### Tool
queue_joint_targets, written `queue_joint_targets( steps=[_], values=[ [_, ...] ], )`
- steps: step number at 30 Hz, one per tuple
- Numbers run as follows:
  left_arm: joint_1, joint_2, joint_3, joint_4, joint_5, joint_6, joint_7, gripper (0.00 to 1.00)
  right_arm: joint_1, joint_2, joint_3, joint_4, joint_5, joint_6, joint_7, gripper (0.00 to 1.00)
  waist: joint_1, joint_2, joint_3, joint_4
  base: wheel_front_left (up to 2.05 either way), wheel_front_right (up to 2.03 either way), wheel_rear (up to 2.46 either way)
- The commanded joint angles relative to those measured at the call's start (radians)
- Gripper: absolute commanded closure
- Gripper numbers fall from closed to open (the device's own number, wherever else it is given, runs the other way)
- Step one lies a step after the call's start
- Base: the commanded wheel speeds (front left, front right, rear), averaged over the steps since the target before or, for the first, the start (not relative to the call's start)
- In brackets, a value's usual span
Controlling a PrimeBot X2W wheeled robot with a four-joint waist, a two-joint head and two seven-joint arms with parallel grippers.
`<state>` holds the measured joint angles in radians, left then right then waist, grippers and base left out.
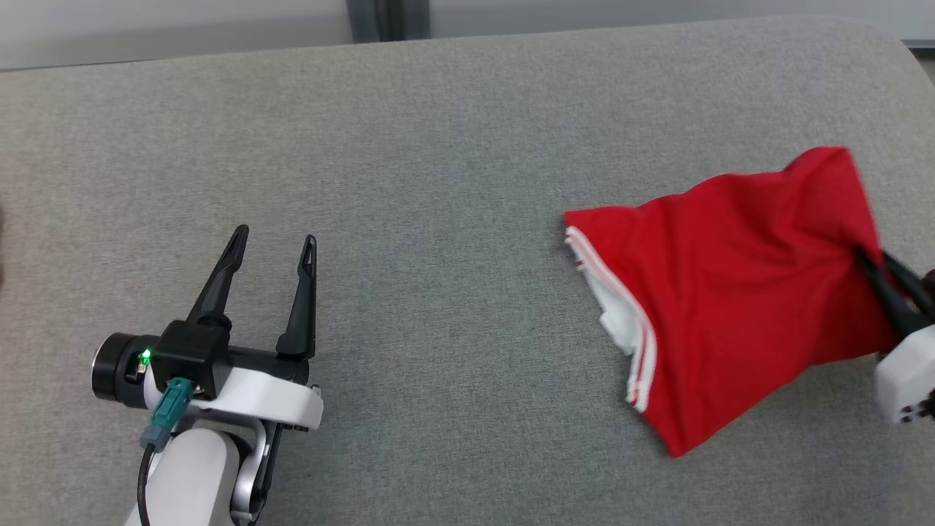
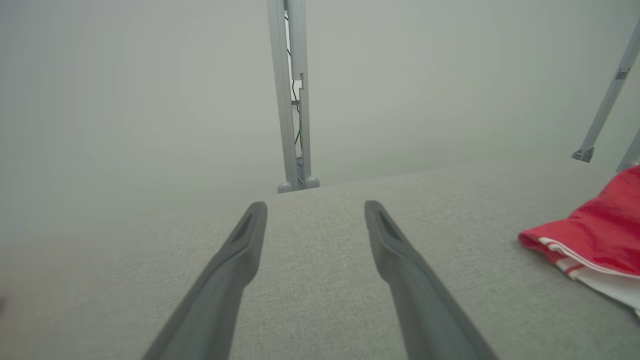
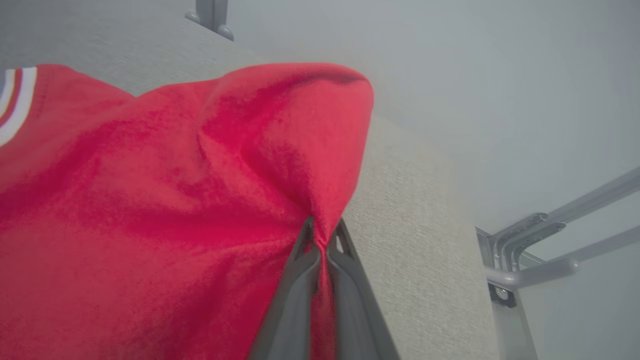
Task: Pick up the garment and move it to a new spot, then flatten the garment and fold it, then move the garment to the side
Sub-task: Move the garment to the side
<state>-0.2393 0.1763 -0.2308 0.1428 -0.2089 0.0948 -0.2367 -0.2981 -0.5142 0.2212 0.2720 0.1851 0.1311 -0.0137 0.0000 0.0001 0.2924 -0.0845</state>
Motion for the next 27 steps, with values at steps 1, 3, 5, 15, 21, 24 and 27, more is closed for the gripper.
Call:
queue_joint_targets(
  steps=[1,3,5,15,21,24,27],
  values=[
    [-0.017,0.008,-0.001,-0.004,0.01,-0.006,0.003,0.0,-0.012,-0.019,-0.017,0.014,-0.001,0.0,-0.011,1.0,0.0,-0.0001,0.028,-0.03,0.0,0.0,0.0],
    [-0.034,0.011,-0.012,-0.017,0.017,-0.011,0.011,0.0,-0.039,-0.051,-0.049,0.061,0.002,0.0,-0.032,1.0,0.0,-0.0001,0.04,-0.039,0.0,0.0,0.0],
    [-0.047,0.013,-0.023,-0.026,0.022,-0.015,0.019,0.0,-0.058,-0.082,-0.081,0.119,0.002,0.0,-0.05,1.0,0.0,-0.0001,0.051,-0.044,0.0,0.0,0.0],
    [-0.057,0.026,-0.047,-0.072,0.034,-0.012,0.051,0.0,-0.174,-0.095,-0.163,0.37,-0.009,0.0,-0.171,0.58,0.0,-0.0001,0.084,-0.053,0.0,0.0,0.0],
    [-0.048,0.029,-0.052,-0.082,0.028,-0.007,0.054,0.0,-0.193,-0.059,-0.242,0.448,-0.022,0.0,-0.209,0.0,0.0,-0.0001,0.075,-0.047,0.0,0.0,0.0],
    [-0.033,0.025,-0.051,-0.078,0.019,-0.003,0.048,0.0,-0.181,-0.029,-0.3,0.448,-0.023,0.0,-0.225,0.0,0.0,-0.0001,0.056,-0.047,0.0,0.0,0.0],
    [-0.021,0.024,-0.046,-0.072,0.009,0.005,0.043,0.0,-0.156,0.014,-0.345,0.401,-0.005,0.0,-0.237,0.0,0.0,-0.0001,0.03,-0.045,0.0,0.0,0.0]
  ],
)
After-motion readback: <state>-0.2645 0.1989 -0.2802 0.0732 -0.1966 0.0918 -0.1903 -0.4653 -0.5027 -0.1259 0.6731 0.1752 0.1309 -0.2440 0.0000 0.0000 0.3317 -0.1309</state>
